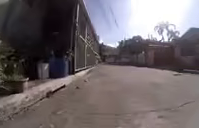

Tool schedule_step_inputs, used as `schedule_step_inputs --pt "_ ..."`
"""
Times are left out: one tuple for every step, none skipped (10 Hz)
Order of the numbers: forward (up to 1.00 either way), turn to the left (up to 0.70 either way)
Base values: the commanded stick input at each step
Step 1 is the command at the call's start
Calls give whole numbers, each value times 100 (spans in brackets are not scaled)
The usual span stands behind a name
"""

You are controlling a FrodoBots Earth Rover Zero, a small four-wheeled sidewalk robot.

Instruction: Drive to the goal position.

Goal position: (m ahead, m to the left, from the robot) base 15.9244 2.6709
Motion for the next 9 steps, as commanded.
schedule_step_inputs --pt "85 -33" --pt "85 -32" --pt "85 -20" --pt "85 -8" --pt "85 0" --pt "85 0" --pt "85 0" --pt "85 0" --pt "85 0"
